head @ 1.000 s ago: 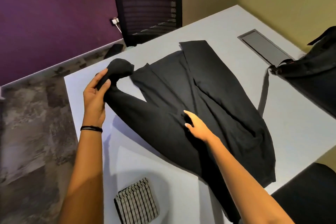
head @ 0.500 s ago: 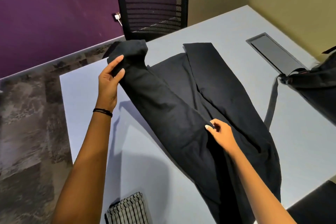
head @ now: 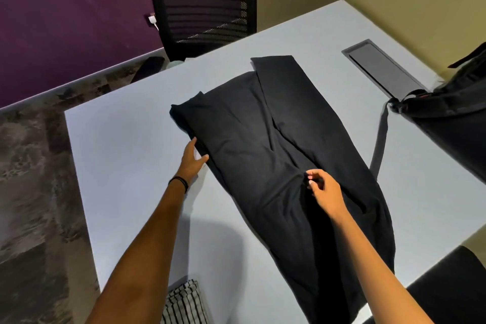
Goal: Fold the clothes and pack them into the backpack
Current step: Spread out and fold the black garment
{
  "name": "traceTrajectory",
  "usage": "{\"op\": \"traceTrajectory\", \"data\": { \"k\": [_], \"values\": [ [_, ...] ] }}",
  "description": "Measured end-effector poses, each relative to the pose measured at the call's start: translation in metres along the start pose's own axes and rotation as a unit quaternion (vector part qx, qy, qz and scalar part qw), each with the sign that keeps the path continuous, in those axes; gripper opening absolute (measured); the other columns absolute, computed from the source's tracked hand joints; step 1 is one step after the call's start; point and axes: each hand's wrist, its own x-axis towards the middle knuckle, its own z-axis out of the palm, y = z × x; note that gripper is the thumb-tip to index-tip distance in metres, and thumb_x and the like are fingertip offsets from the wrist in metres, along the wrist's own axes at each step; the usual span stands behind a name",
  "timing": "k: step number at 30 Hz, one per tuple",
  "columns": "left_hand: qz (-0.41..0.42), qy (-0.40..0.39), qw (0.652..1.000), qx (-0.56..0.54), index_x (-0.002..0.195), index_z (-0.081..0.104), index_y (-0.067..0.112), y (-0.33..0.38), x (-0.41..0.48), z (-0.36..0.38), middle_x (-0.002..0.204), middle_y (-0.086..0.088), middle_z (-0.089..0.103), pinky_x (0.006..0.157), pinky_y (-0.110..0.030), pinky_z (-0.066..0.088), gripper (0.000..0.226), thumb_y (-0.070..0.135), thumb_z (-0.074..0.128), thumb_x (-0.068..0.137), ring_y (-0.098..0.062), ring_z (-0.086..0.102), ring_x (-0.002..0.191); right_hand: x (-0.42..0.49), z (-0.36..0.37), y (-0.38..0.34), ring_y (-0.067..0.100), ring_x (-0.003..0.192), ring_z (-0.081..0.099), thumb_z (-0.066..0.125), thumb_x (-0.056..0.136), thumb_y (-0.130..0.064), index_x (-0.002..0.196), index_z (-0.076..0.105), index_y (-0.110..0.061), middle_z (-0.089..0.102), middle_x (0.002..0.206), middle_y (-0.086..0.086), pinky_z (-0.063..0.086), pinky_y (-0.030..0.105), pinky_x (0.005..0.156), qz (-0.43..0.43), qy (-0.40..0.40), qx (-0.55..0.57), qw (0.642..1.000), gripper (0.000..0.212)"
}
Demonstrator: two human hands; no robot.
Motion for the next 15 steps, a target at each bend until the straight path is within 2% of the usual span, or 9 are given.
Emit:
{"op": "traceTrajectory", "data": {
  "k": [2, 4, 6, 10, 12, 15],
  "values": [
    [0.03, 0.027, 0.999, 0.015, 0.145, 0.024, 0.006, -0.009, -0.018, 0.017, 0.153, -0.013, 0.024, 0.115, -0.037, 0.025, 0.067, 0.003, 0.059, 0.089, -0.028, 0.026, 0.14, -0.013, -0.001, 0.002, 0.013, 0.086, 0.064, 0.05, 0.09, 0.001, 0.104, 0.06, -0.019, 0.063, 0.105, 0.006, 0.053, 0.032, 0.083, 0.001, 0.011, 0.01, 1.0, 0.026],
    [0.052, 0.041, 0.997, 0.04, 0.142, 0.03, 0.004, -0.017, -0.032, 0.033, 0.15, -0.016, 0.029, 0.115, -0.041, 0.027, 0.063, 0.003, 0.061, 0.087, -0.031, 0.03, 0.138, -0.031, -0.002, 0.003, 0.002, 0.08, 0.063, 0.049, 0.091, 0.0, 0.105, 0.059, -0.018, 0.062, 0.105, 0.005, 0.051, 0.019, 0.079, 0.001, 0.02, 0.012, 1.0, 0.025],
    [0.066, 0.04, 0.995, 0.066, 0.141, 0.034, 0.002, -0.021, -0.045, 0.048, 0.15, -0.019, 0.028, 0.115, -0.038, 0.025, 0.061, 0.003, 0.062, 0.087, -0.032, 0.028, 0.139, -0.052, -0.002, 0.007, -0.001, 0.081, 0.062, 0.048, 0.092, -0.001, 0.106, 0.059, -0.018, 0.062, 0.106, 0.002, 0.047, 0.01, 0.078, -0.006, 0.024, 0.008, 1.0, 0.025],
    [0.094, 0.017, 0.987, 0.13, 0.142, 0.034, 0.008, -0.027, -0.074, 0.077, 0.154, -0.015, 0.022, 0.116, -0.04, 0.023, 0.06, 0.007, 0.06, 0.088, -0.031, 0.023, 0.141, -0.099, 0.0, 0.024, 0.007, 0.099, 0.059, 0.049, 0.094, -0.009, 0.11, 0.058, -0.019, 0.06, 0.107, -0.007, 0.048, 0.032, 0.093, -0.033, 0.001, -0.027, 0.999, 0.021],
    [0.118, 0.004, 0.981, 0.156, 0.143, 0.033, 0.011, -0.029, -0.085, 0.09, 0.155, -0.012, 0.017, 0.117, -0.04, 0.021, 0.057, 0.008, 0.056, 0.091, -0.029, 0.019, 0.142, -0.121, 0.001, 0.028, 0.003, 0.104, 0.056, 0.05, 0.095, -0.022, 0.118, 0.056, -0.021, 0.059, 0.112, -0.011, 0.048, 0.032, 0.094, -0.034, -0.031, -0.048, 0.998, 0.023],
    [0.118, 0.007, 0.985, 0.125, 0.145, 0.029, 0.013, -0.026, -0.105, 0.106, 0.157, -0.01, 0.014, 0.115, -0.036, 0.021, 0.058, 0.006, 0.052, 0.093, -0.027, 0.018, 0.143, -0.156, 0.001, 0.035, -0.003, 0.108, 0.05, 0.054, 0.09, -0.042, 0.131, 0.045, -0.027, 0.051, 0.123, -0.019, 0.045, 0.023, 0.092, -0.042, -0.084, -0.116, 0.989, 0.044]
  ]
}}
